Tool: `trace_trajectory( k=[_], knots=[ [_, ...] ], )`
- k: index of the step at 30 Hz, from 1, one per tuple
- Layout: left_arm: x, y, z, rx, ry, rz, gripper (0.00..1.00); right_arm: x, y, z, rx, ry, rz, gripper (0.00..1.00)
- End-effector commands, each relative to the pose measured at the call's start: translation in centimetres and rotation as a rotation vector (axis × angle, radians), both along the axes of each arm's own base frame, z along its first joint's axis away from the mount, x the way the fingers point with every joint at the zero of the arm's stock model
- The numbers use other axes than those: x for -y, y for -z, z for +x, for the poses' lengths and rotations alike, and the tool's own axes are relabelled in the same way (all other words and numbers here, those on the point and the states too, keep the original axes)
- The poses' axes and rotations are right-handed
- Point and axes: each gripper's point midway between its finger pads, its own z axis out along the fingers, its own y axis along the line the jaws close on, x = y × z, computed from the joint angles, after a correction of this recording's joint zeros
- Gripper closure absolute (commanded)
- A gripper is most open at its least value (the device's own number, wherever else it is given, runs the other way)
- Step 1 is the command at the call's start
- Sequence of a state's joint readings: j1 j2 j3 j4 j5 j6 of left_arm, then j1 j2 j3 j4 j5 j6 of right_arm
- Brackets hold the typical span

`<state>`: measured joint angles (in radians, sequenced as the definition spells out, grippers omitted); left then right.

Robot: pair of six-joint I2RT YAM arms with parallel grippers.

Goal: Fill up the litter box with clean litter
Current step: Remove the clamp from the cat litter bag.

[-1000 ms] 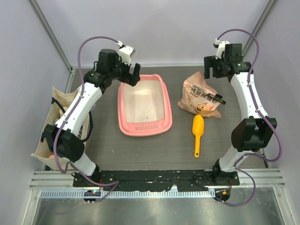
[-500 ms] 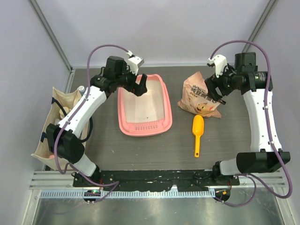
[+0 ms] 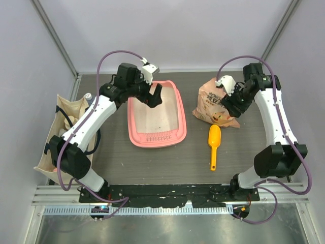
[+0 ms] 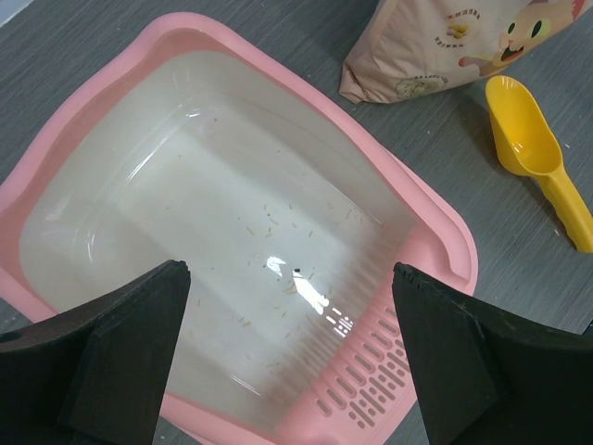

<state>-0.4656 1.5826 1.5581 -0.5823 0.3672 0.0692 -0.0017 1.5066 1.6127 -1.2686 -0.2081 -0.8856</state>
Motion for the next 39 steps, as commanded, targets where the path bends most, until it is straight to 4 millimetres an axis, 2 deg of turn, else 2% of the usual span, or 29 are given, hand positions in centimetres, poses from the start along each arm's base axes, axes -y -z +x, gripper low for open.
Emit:
trace_trajectory(
  k=[1,5,12,16,21,25,35,39],
  knots=[
    [-0.1,-1.6,-1.0,0.045,0.027,-0.01,0.05,0.8,-2.1,2.4,0.098,-0.036,-0.062,0.32],
    [-0.1,-1.2,-1.0,0.035,0.027,-0.008,0.05,1.1,-1.6,3.0,0.079,-0.06,-0.084,0.37],
    [-0.1,-0.7,-1.0,0.027,0.026,-0.002,0.05,1.8,-1.2,4.1,0.072,-0.073,-0.122,0.38],
    [0.1,-0.7,-1.0,0.026,0.029,-0.006,0.05,2.3,-0.8,4.8,0.053,-0.077,-0.126,0.44],
    [0.0,-0.6,-0.8,0.028,0.023,0.002,0.05,1.9,-0.2,5.6,0.006,-0.083,-0.101,0.51],
    [-0.1,-0.6,-0.9,0.029,0.023,0.007,0.05,2.1,0.4,5.4,-0.041,-0.082,-0.095,0.53],
    [-0.1,-0.1,-0.7,0.024,0.021,0.015,0.05,2.8,0.1,4.0,-0.074,-0.083,-0.104,0.6],
    [0.0,0.0,-0.7,0.02,0.022,0.013,0.05,2.8,0.7,3.7,-0.092,-0.079,-0.1,0.62]
  ],
)
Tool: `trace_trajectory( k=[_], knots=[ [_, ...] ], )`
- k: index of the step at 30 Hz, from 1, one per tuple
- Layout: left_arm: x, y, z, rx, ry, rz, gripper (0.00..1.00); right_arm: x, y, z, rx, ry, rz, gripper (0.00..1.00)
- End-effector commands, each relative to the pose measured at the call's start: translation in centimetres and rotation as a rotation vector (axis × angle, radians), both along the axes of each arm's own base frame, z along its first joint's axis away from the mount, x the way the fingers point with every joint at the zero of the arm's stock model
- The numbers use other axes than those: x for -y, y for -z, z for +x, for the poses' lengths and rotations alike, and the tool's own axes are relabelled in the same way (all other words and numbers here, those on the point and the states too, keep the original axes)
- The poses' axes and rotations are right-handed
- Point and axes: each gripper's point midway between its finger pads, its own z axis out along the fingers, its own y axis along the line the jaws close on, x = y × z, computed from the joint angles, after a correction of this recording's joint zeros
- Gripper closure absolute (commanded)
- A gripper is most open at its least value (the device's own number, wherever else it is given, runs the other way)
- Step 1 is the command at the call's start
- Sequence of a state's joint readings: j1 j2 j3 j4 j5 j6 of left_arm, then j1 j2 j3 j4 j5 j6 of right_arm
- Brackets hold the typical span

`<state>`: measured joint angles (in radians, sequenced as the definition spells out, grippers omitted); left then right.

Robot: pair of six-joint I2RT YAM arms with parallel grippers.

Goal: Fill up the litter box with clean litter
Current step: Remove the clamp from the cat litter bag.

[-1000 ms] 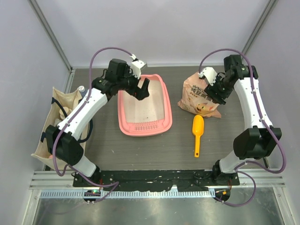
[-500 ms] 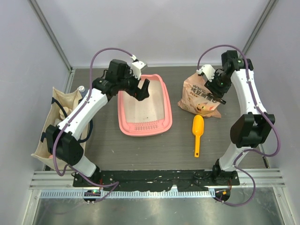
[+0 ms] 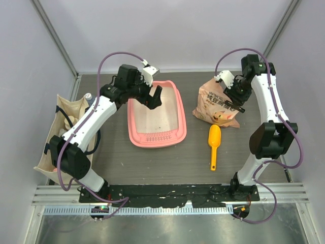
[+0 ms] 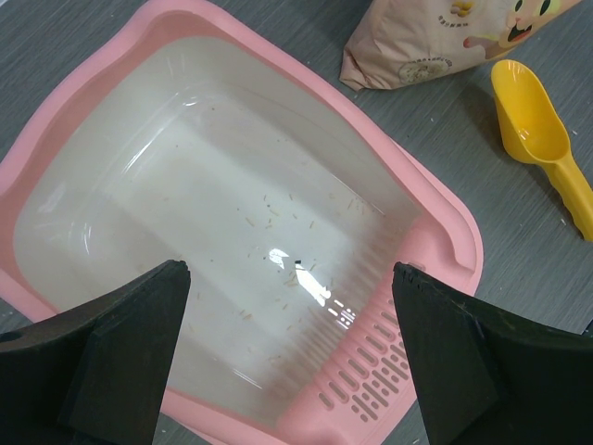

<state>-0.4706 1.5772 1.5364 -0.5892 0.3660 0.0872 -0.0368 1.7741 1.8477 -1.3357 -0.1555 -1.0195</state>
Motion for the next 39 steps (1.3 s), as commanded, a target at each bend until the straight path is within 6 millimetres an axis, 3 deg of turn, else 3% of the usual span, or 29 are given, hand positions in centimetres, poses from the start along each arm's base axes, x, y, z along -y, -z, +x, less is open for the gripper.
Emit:
trace_trajectory(
  k=[1,7,17,21,28,34,39],
  knots=[
    [0.1,-0.7,-0.2,0.024,0.009,-0.007,0.05,0.2,-1.0,-1.6,-0.019,-0.003,-0.004,0.62],
    [0.1,-0.7,-0.4,0.026,0.009,-0.002,0.05,-0.1,-0.5,-1.6,-0.028,0.005,0.013,0.63],
    [0.2,-0.5,-0.3,0.026,0.008,0.001,0.05,0.0,-0.2,-1.8,-0.044,0.011,0.011,0.73],
    [0.1,-0.6,-0.4,0.028,0.009,0.003,0.05,0.1,-0.2,-1.6,-0.031,0.027,0.008,0.62],
    [0.1,-0.2,-0.6,0.021,0.01,0.007,0.05,0.3,0.1,-1.4,-0.026,0.038,0.003,0.59],
    [0.1,-0.2,-0.7,0.021,0.011,0.007,0.05,0.4,-0.4,-1.2,-0.011,0.041,-0.002,0.62],
    [0.2,0.1,-0.7,0.012,0.011,0.007,0.05,0.2,-1.7,-0.5,0.049,0.033,0.002,0.85]
  ],
)
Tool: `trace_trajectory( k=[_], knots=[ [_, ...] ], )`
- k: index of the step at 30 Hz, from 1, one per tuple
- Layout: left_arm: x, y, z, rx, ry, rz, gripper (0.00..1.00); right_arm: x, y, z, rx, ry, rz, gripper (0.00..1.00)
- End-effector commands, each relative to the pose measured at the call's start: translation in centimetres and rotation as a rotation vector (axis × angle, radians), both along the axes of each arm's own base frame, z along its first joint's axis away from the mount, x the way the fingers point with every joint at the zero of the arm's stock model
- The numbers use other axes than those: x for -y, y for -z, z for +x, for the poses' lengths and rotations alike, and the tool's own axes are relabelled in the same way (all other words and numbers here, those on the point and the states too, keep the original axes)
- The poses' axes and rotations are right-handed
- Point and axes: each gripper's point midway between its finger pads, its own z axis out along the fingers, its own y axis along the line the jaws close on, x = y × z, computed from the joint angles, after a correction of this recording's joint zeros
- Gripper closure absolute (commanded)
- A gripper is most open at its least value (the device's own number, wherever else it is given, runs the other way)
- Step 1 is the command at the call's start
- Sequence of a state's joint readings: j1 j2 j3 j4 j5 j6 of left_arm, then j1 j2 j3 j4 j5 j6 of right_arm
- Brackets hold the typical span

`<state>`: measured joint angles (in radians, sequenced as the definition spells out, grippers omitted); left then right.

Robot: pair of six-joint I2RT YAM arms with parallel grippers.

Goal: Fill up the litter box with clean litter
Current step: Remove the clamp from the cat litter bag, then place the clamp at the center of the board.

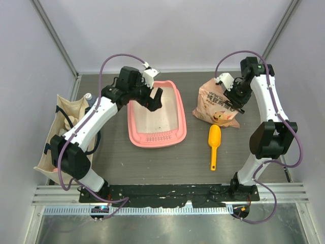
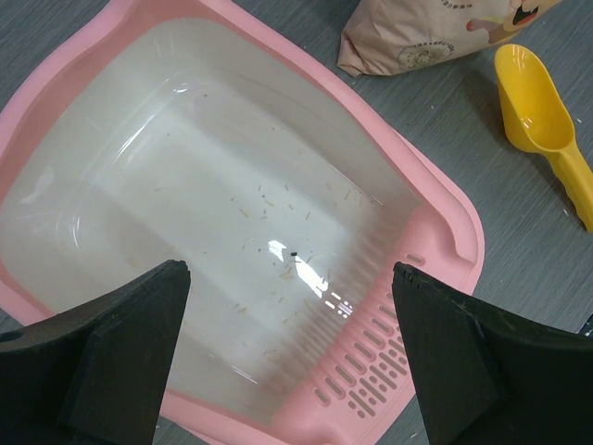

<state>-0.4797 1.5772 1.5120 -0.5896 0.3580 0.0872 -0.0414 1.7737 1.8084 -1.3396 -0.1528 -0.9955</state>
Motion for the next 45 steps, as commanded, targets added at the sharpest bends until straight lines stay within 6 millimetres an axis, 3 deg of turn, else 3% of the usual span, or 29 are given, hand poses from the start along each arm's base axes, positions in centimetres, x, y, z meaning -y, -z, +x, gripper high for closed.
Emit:
trace_trajectory(
  k=[1,3,7,12,17,21,26,29,33,36,45],
  knots=[
    [0.2,-1.0,-0.4,0.032,0.01,-0.009,0.05,-0.1,-3.4,0.4,0.114,-0.009,0.003,0.9],
    [0.3,-1.0,-0.4,0.032,0.012,-0.011,0.05,-0.4,-4.1,0.4,0.151,-0.04,0.011,0.98],
    [0.3,-0.9,-0.5,0.028,0.014,-0.009,0.05,-0.1,-6.9,0.9,0.237,-0.017,0.003,0.99],
    [0.5,-0.7,-0.5,0.024,0.017,-0.009,0.05,0.5,-9.1,-0.3,0.258,0.0,0.008,0.99],
    [0.9,-0.7,-0.6,0.014,0.023,-0.02,0.05,1.2,-8.8,-2.5,0.245,0.051,0.03,0.99],
    [1.1,-0.5,-0.9,0.004,0.031,-0.02,0.05,3.1,-8.2,-4.9,0.223,0.159,0.051,0.99],
    [0.9,-0.3,-1.2,-0.002,0.03,-0.016,0.05,6.9,-7.3,-7.7,0.201,0.285,0.043,0.98],
    [1.0,-0.2,-1.2,-0.009,0.029,-0.019,0.05,9.5,-4.9,-9.4,0.146,0.406,0.049,0.99],
    [1.3,-0.3,-1.3,-0.01,0.035,-0.028,0.05,10.7,3.4,-13.4,-0.129,0.561,0.083,0.98],
    [1.2,-0.5,-1.2,-0.001,0.035,-0.025,0.05,10.6,7.1,-15.0,-0.215,0.607,0.111,0.98],
    [1.0,0.0,-1.4,-0.013,0.033,-0.011,0.05,9.4,11.1,-16.9,-0.429,0.665,0.286,0.98]
  ],
)
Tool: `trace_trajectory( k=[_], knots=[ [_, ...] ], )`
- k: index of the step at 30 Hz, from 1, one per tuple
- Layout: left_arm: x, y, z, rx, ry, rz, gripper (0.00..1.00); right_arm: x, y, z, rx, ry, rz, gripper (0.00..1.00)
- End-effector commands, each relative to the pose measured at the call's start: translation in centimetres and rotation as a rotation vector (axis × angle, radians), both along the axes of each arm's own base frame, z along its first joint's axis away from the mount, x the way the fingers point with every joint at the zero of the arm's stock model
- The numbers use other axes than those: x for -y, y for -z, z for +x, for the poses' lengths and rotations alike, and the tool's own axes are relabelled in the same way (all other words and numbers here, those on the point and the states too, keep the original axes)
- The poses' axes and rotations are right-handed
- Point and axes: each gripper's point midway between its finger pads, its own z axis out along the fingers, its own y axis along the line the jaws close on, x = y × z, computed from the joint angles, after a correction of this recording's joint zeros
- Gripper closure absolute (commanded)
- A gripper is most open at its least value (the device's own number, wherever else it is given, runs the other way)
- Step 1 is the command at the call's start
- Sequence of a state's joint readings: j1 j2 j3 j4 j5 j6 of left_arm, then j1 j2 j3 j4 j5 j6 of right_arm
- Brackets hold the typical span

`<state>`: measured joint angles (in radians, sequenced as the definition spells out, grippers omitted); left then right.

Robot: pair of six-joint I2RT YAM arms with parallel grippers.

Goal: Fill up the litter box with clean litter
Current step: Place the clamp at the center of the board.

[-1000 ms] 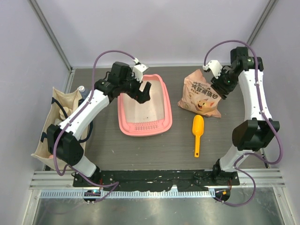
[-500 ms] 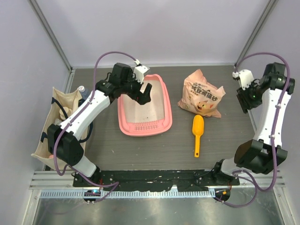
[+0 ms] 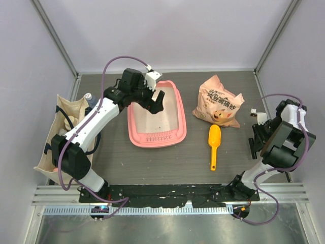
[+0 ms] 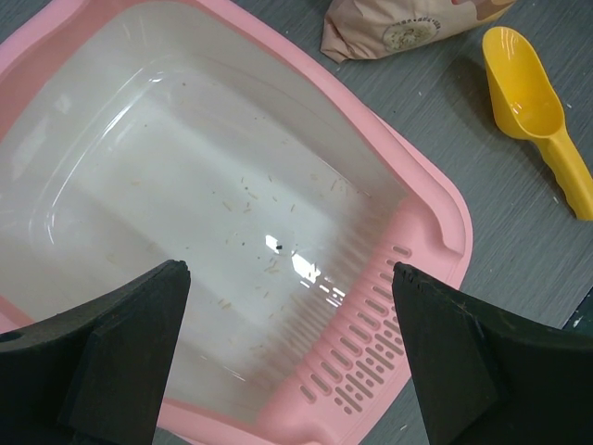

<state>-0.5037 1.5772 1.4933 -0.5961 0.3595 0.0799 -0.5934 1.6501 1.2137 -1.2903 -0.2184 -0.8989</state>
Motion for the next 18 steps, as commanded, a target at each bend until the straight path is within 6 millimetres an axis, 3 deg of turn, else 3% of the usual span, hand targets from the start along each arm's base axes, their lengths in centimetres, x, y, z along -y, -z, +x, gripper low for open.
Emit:
trace_trajectory(
  k=[1,4,7,11,14,16,18],
  knots=[
    [0.4,-0.8,-0.4,0.012,0.013,-0.019,0.05,-0.2,0.6,0.1,-0.017,0.055,0.079,0.99],
    [0.7,-0.6,-0.4,0.007,0.021,-0.017,0.05,0.0,2.0,0.2,-0.057,0.082,0.09,0.91],
    [1.1,-0.6,-0.6,0.001,0.05,-0.023,0.05,0.1,2.8,0.7,-0.051,0.119,0.095,0.76],
    [1.4,-0.7,-0.6,0.012,0.081,-0.02,0.05,0.3,2.7,1.5,-0.036,0.156,0.094,0.4],
    [1.6,-0.6,-0.5,0.011,0.094,-0.023,0.05,0.5,1.8,2.3,-0.007,0.157,0.094,0.31],
    [1.9,-0.7,-0.7,0.006,0.107,-0.039,0.05,0.6,0.8,3.2,0.032,0.159,0.1,0.3],
    [2.1,-0.9,-0.7,0.005,0.114,-0.048,0.06,0.4,-1.4,4.8,0.115,0.157,0.127,0.29]
  ],
)
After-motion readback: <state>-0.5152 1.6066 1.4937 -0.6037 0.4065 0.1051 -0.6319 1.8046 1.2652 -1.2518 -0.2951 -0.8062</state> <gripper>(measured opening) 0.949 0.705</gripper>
